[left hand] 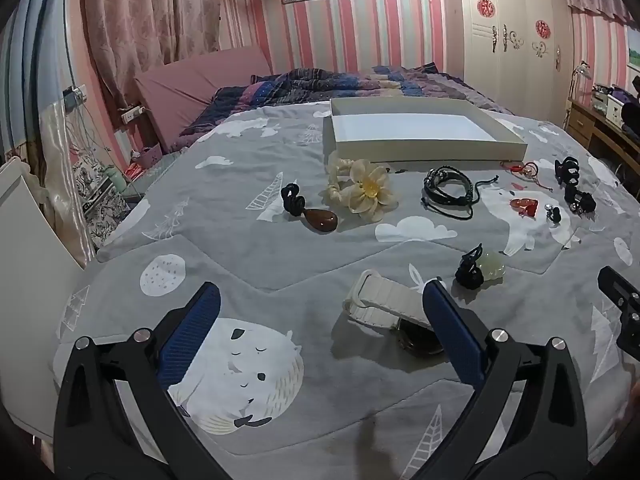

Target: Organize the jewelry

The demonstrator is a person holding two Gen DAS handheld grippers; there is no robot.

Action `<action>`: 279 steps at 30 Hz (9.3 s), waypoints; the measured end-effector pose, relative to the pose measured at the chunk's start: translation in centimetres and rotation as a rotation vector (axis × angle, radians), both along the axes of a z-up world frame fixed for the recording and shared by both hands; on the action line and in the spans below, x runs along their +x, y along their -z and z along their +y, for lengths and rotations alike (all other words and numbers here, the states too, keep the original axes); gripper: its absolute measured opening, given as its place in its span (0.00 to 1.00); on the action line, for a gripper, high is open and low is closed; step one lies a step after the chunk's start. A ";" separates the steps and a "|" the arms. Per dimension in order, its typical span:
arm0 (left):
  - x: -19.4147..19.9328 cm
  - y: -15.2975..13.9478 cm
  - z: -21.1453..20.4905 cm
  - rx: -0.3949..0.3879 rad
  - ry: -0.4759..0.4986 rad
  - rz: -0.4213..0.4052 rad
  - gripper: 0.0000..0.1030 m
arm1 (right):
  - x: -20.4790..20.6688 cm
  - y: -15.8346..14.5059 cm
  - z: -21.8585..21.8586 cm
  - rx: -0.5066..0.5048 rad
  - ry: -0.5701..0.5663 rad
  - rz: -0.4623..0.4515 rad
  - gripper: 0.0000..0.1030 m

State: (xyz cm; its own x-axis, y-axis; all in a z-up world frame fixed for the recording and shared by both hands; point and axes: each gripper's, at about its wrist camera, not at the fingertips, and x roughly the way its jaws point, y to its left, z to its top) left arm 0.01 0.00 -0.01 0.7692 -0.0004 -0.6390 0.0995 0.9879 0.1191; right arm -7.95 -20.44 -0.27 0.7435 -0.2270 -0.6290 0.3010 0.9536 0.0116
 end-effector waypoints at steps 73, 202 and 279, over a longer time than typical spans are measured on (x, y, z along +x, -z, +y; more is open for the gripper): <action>0.2 0.1 0.3 -0.026 0.000 0.020 0.97 | 0.5 1.2 -0.5 0.008 0.007 0.025 0.98; 23.9 4.7 -5.2 -0.065 0.123 0.402 0.75 | 22.2 2.3 -16.8 -0.002 0.179 0.257 0.98; 47.3 2.1 -13.5 -0.077 0.106 0.342 0.11 | 50.9 2.6 -10.3 0.078 -0.097 0.322 0.53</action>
